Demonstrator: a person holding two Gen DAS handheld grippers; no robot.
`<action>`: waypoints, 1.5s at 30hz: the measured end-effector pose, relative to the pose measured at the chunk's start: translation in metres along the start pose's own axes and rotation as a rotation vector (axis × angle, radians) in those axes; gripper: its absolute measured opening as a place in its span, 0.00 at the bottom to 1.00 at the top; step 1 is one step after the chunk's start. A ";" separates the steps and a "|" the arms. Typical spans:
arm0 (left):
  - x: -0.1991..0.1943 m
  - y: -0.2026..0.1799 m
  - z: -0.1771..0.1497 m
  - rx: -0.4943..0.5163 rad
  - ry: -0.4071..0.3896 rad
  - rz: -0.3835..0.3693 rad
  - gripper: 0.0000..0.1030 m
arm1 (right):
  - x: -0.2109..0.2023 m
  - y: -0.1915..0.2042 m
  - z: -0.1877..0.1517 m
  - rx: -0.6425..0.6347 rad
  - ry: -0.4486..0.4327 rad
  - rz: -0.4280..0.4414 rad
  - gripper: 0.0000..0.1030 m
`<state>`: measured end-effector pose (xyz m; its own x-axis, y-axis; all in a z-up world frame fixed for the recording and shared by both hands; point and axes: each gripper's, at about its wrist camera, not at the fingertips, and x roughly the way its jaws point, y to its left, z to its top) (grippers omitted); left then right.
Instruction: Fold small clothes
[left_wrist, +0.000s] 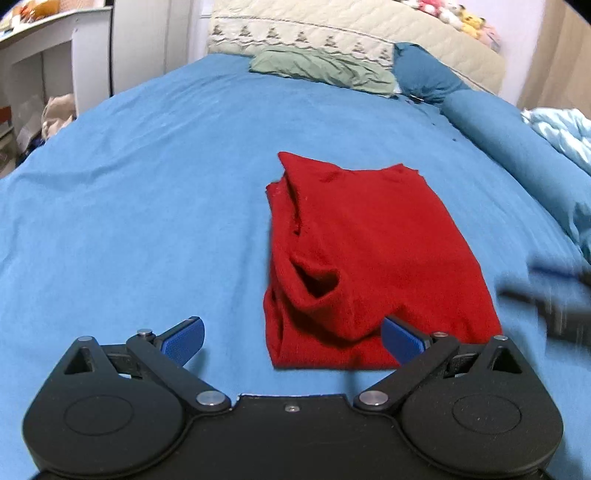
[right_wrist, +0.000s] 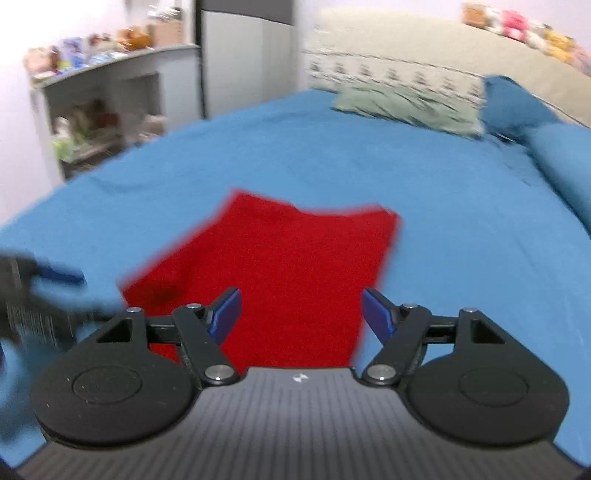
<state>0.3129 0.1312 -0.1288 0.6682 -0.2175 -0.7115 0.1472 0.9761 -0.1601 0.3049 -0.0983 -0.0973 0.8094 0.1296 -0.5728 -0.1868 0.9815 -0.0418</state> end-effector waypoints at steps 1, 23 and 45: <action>0.001 0.000 0.001 -0.013 0.002 0.002 1.00 | -0.002 0.000 -0.015 0.001 0.011 -0.015 0.85; 0.013 0.000 0.007 -0.088 -0.004 0.025 1.00 | 0.036 0.008 -0.072 0.120 0.015 -0.186 0.78; 0.002 0.017 0.035 0.085 -0.040 0.092 1.00 | -0.020 -0.059 -0.049 0.076 0.071 0.076 0.96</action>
<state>0.3420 0.1473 -0.1090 0.7101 -0.1289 -0.6922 0.1446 0.9888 -0.0358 0.2722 -0.1655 -0.1235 0.7528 0.1964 -0.6283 -0.2011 0.9774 0.0646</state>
